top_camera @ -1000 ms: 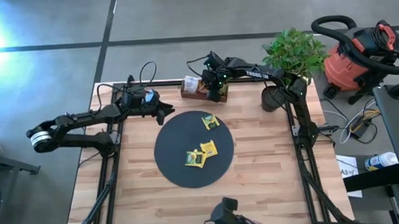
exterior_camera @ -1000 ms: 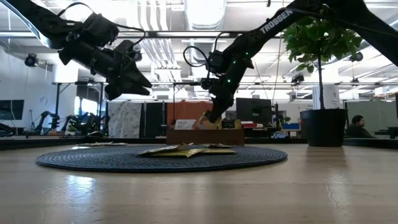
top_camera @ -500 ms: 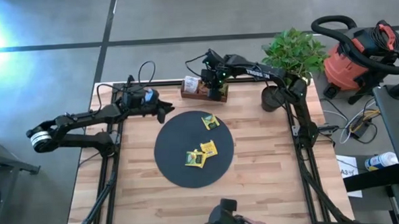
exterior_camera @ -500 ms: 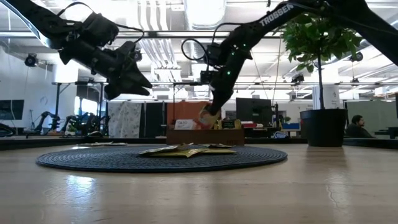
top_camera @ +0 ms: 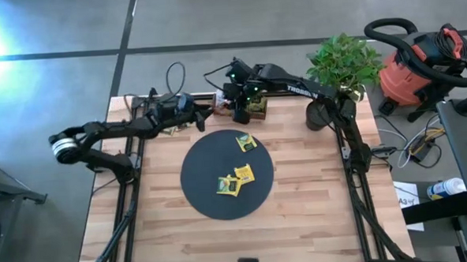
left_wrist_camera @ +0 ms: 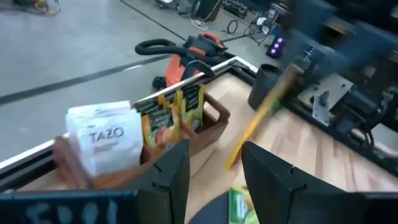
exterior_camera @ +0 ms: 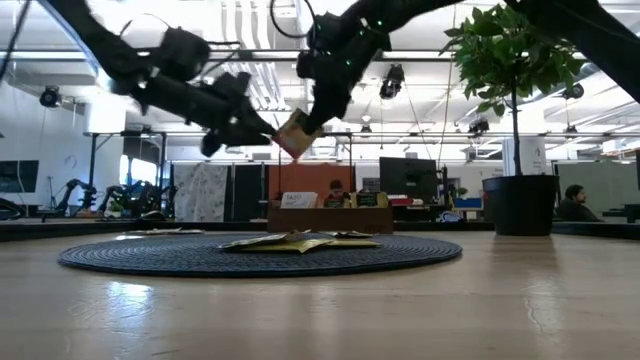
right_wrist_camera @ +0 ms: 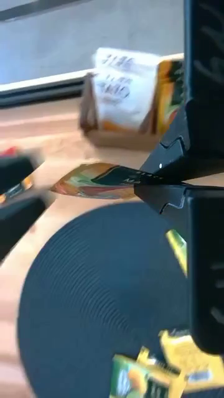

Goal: Pick & Place Tea
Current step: Put the yellow tea bag into the middle section of the wooden organizer

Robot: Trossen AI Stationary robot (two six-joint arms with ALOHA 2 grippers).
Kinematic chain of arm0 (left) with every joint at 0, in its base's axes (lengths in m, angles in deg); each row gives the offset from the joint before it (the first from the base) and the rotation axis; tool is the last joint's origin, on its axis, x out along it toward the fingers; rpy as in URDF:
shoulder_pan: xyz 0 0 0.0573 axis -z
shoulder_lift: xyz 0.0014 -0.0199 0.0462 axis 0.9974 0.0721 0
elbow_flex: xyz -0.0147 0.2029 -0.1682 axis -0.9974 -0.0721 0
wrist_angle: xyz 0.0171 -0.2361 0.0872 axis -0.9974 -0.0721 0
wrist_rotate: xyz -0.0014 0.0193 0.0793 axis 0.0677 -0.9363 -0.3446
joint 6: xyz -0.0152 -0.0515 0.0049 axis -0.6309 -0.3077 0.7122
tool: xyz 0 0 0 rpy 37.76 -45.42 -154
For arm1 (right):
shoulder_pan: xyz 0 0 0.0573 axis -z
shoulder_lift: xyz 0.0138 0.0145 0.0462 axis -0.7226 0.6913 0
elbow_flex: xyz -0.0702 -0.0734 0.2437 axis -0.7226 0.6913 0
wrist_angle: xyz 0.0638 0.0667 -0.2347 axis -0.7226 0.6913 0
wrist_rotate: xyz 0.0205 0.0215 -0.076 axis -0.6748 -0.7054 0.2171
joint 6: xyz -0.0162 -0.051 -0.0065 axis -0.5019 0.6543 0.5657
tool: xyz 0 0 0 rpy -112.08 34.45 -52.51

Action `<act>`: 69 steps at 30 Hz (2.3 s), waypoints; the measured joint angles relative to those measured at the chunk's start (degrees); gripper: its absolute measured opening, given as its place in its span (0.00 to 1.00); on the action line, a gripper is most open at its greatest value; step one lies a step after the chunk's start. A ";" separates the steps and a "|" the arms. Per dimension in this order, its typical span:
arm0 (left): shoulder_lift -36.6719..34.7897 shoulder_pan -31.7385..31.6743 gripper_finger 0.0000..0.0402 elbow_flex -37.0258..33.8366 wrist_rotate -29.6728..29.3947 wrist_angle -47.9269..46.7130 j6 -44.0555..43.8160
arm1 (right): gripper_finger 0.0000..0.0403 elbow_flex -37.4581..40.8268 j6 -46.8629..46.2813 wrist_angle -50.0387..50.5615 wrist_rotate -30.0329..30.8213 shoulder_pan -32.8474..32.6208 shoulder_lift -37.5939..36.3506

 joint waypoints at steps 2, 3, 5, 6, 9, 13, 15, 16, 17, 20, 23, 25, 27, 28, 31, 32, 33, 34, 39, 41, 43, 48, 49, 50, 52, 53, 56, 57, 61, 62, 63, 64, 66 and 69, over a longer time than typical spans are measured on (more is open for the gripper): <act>2.82 0.00 0.35 2.69 0.02 -0.15 -2.04 | 0.02 -0.38 -1.45 0.21 0.44 -1.26 0.00; 3.87 0.00 0.35 4.01 0.02 -0.59 -2.84 | 0.02 -0.39 -2.05 0.24 1.14 -1.78 0.00; 5.56 0.07 0.35 6.29 0.12 -2.12 -3.57 | 0.02 -0.15 -3.43 0.71 1.53 -2.34 0.00; 6.12 0.11 0.35 7.28 0.09 -2.92 -3.58 | 0.02 -0.02 -4.33 1.53 1.57 -2.44 0.00; 7.23 0.49 0.35 9.16 0.04 -5.91 -2.38 | 0.02 0.43 -6.24 2.73 2.13 -2.32 0.00; 7.36 1.85 0.35 9.31 0.28 -8.44 -0.97 | 0.02 0.47 -6.66 3.17 5.79 -2.24 -0.07; 7.14 2.40 0.35 8.98 0.35 -8.52 -0.93 | 0.02 0.43 -6.05 3.40 5.01 -2.16 -0.07; 7.03 2.62 0.35 8.94 0.04 -8.52 -0.92 | 0.02 0.38 -5.83 4.02 4.47 -2.14 -0.07; 6.80 2.73 0.35 8.93 -0.75 -8.47 -0.89 | 0.02 0.38 -5.60 4.63 4.24 -2.15 -0.07; 5.88 2.71 0.35 8.93 -4.88 -8.03 -0.87 | 0.02 0.71 -5.60 5.18 4.22 -2.19 -0.13; 5.09 2.66 0.35 8.93 -10.22 -7.60 -0.82 | 0.02 0.82 -5.74 5.35 4.18 -2.16 -0.13; 5.08 2.62 0.35 8.93 -10.95 -7.07 -0.82 | 0.02 0.71 -5.88 5.35 4.15 -2.16 -0.13; 5.26 2.77 0.35 8.93 -10.80 -7.01 -0.87 | 0.02 0.48 -5.95 4.71 4.12 -2.16 -0.13; 5.51 2.93 0.35 8.95 -10.43 -6.96 -1.23 | 0.02 0.46 -6.30 4.19 4.08 -2.16 -0.13; 6.39 3.83 0.35 8.93 -10.11 -7.15 -2.45 | 0.02 0.42 -8.33 1.83 4.02 -2.10 -0.13; 6.65 4.22 0.35 8.93 -10.10 -7.13 -2.72 | 0.02 0.42 -8.94 1.45 4.00 -2.08 -0.13; 6.93 4.58 0.35 8.93 -10.08 -7.11 -2.74 | 0.02 0.42 -9.53 0.98 3.95 -2.08 -0.13; 7.22 4.95 0.35 8.93 -10.12 -7.11 -2.72 | 0.02 0.42 -10.05 0.41 3.80 -2.08 -0.13; 7.66 5.82 0.35 8.87 -10.08 -7.26 -2.43 | 0.02 0.38 -10.61 -0.52 1.91 -2.08 -0.15; 7.66 5.74 0.35 8.87 -10.41 -7.29 -1.63 | 0.02 0.38 -10.88 -0.45 1.88 -2.10 -0.15; 7.66 5.73 0.35 8.87 -11.05 -7.41 -0.59 | 0.02 0.38 -11.06 -0.14 1.88 -2.08 -0.15; 7.62 5.73 0.35 8.60 -13.05 -10.55 2.67 | 0.02 0.38 -10.21 3.21 2.80 -1.74 -0.15; 7.62 5.73 0.35 8.52 -13.07 -11.45 3.07 | 0.02 0.38 -9.84 4.03 4.06 -1.63 -0.15; 7.51 5.73 0.35 8.47 -13.15 -12.72 3.14 | 0.02 0.38 -9.19 4.67 5.93 -1.49 -0.12; 7.24 5.75 0.35 8.38 -13.27 -15.19 3.04 | 0.02 0.70 -7.29 4.48 9.78 -0.89 0.06; 7.07 5.88 0.35 8.38 -13.33 -15.84 2.85 | 0.02 0.88 -6.00 4.07 11.10 -0.41 0.29; 6.52 6.50 0.35 8.36 -13.25 -16.34 2.06 | 0.02 1.03 -2.50 2.50 13.34 1.38 1.95; 6.38 6.70 0.35 8.36 -13.23 -16.16 1.95 | 0.02 1.09 -1.73 2.54 13.33 2.03 2.57; 5.92 7.07 0.35 8.36 -13.25 -16.15 1.76 | 0.02 1.10 -1.10 2.63 13.77 4.01 5.61; 5.75 7.11 0.35 8.36 -13.24 -16.12 1.76 | 0.02 1.10 -1.05 2.56 14.77 4.33 6.42; 5.61 7.15 0.35 8.36 -13.18 -16.16 1.76 | 0.02 1.10 -0.85 2.52 15.88 4.61 7.17; 5.52 7.21 0.35 8.36 -13.16 -16.14 1.76 | 0.02 1.10 -0.30 2.54 16.18 4.69 7.91; 5.32 7.21 0.35 8.36 -13.14 -16.32 1.74 | 0.02 1.12 0.98 2.71 16.05 5.01 8.75; 5.19 7.20 0.35 8.36 -13.14 -16.38 1.43 | 0.02 1.12 2.33 3.18 15.87 5.07 9.33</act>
